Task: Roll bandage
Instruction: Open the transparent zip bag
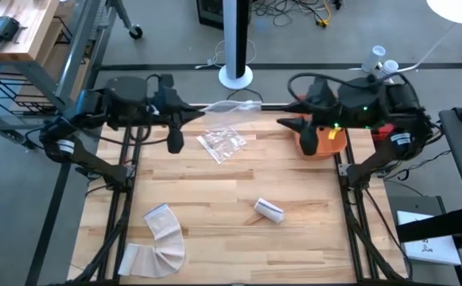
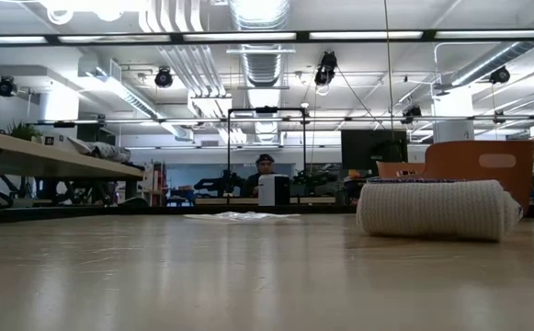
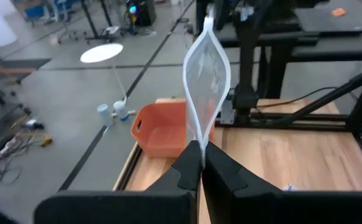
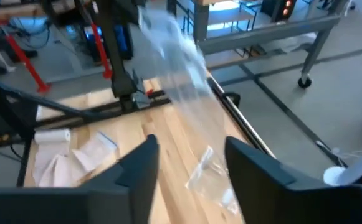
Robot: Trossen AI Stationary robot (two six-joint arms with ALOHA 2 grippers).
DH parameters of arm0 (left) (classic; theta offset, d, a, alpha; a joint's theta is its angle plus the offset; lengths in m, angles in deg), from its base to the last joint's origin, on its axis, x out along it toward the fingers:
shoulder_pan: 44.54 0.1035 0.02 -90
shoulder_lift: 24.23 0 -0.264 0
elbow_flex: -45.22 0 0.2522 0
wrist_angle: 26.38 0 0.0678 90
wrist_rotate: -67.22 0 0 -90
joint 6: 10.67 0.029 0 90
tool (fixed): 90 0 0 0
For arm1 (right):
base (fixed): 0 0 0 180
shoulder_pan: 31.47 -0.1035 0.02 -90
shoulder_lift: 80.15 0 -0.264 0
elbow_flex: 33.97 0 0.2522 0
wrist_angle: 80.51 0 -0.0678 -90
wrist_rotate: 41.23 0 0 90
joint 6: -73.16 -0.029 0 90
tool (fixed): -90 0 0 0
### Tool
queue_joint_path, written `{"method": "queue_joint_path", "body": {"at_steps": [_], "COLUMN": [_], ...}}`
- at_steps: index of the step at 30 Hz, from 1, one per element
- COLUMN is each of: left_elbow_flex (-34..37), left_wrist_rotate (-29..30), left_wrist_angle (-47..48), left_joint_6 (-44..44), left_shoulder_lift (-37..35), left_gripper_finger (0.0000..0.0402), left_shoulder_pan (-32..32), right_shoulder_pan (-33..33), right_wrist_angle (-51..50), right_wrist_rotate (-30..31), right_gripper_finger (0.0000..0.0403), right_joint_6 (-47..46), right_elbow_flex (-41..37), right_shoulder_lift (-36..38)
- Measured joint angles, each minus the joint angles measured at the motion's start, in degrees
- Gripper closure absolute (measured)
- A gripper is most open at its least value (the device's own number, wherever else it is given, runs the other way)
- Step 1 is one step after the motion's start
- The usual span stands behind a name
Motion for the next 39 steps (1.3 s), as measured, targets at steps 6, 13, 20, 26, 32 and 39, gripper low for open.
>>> {"method": "queue_joint_path", "body": {"at_steps": [6,13,20,26,32,39], "left_elbow_flex": [0.0,0.0,0.0,0.0,0.0,0.0], "left_wrist_rotate": [-5.2,-7.4,-8.6,-8.6,-8.6,-8.6], "left_wrist_angle": [-3.3,-6.7,-9.2,-12.6,-13.5,-13.6], "left_joint_6": [2.5,2.5,2.5,2.5,4.1,5.5], "left_shoulder_lift": [-1.6,-2.5,-2.8,-2.8,-3.5,-3.6], "left_gripper_finger": [0.0401,0.0401,0.0401,0.0401,0.0401,0.0401], "left_shoulder_pan": [0.0,-0.2,-0.2,-0.2,-0.2,-0.2], "right_shoulder_pan": [0.0,0.0,0.0,0.5,1.5,1.5], "right_wrist_angle": [1.3,4.9,12.9,15.6,17.5,18.4], "right_wrist_rotate": [0.0,-1.7,-1.7,-1.3,-1.2,-2.9], "right_gripper_finger": [0.014,0.0123,0.018,0.0277,0.0374,0.0379], "right_joint_6": [8.2,14.1,20.5,17.2,1.3,-19.9], "right_elbow_flex": [-0.7,-0.8,-0.8,-0.8,-0.8,-0.8], "right_shoulder_lift": [-1.9,-5.2,-7.4,-8.2,-8.3,-8.1]}}
